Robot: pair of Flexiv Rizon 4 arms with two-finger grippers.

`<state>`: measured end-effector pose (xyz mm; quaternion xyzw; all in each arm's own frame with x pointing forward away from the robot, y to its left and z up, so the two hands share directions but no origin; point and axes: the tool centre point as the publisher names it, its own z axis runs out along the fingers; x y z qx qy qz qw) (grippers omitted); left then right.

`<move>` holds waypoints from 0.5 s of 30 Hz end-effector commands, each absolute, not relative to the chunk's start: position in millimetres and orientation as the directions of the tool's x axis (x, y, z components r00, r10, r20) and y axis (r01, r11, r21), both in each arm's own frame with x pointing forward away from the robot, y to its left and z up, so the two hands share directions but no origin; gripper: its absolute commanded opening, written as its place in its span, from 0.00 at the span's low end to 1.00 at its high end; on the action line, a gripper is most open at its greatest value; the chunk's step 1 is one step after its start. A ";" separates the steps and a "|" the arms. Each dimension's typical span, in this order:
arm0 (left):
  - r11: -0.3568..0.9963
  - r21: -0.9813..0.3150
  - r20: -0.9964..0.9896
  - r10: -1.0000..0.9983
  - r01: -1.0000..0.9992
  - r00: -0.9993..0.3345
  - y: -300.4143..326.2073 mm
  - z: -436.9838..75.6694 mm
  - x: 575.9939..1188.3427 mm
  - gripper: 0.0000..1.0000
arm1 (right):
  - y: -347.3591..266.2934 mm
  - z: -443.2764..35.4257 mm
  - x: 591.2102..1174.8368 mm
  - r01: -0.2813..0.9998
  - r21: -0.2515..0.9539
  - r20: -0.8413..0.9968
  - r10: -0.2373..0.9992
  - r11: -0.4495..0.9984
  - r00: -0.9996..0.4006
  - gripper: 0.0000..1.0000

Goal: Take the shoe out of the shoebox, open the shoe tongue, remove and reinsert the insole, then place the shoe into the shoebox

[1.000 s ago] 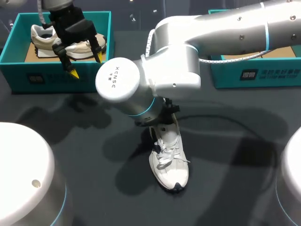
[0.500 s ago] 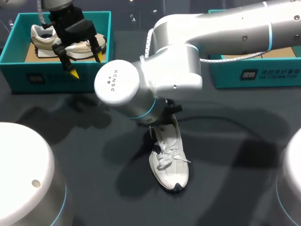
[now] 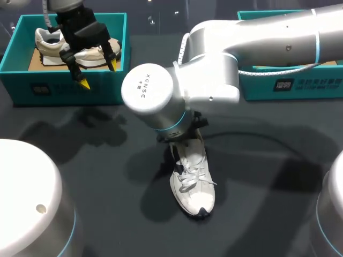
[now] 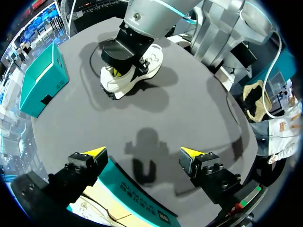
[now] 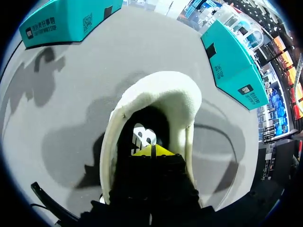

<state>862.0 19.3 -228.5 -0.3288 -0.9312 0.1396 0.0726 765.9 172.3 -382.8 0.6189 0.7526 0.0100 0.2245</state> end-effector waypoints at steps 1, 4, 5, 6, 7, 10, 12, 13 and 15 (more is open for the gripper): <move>0.745 -0.306 0.044 0.633 0.593 -0.773 19.6 -228.4 861.8 1.00 | 178.6 -360.5 763.8 0.919 0.304 -0.325 0.934 0.251 -0.148 0.00; 0.745 -0.306 0.044 0.633 0.593 -0.773 19.6 -228.4 861.8 1.00 | 182.3 -365.5 771.9 0.920 0.285 -0.288 0.940 0.268 -0.185 0.00; 0.745 -0.306 0.044 0.633 0.593 -0.773 19.6 -228.4 861.8 1.00 | 183.7 -368.8 774.0 0.918 0.283 -0.275 0.940 0.278 -0.200 0.00; 0.745 -0.306 0.044 0.633 0.593 -0.773 19.6 -228.4 861.8 1.00 | 184.6 -372.7 776.0 0.916 0.283 -0.265 0.941 0.283 -0.209 0.00; 0.745 -0.306 0.044 0.633 0.593 -0.773 19.6 -228.4 861.8 1.00 | 185.1 -377.5 778.0 0.915 0.281 -0.258 0.941 0.289 -0.218 0.00; 0.745 -0.306 0.044 0.633 0.593 -0.773 19.6 -228.4 861.8 1.00 | 183.6 -390.6 780.3 0.920 0.268 -0.209 0.950 0.285 -0.234 0.00; 0.745 -0.306 0.044 0.633 0.593 -0.773 19.6 -228.4 861.8 1.00 | 182.1 -396.5 778.7 0.928 0.251 -0.189 0.954 0.274 -0.231 0.00; 0.745 -0.306 0.044 0.633 0.593 -0.773 19.6 -228.4 861.8 1.00 | 181.5 -399.0 776.8 0.933 0.240 -0.182 0.957 0.268 -0.228 0.00; 0.745 -0.306 0.044 0.633 0.593 -0.773 19.6 -228.4 861.8 1.00 | 180.0 -401.7 770.7 0.941 0.223 -0.170 0.960 0.256 -0.221 0.00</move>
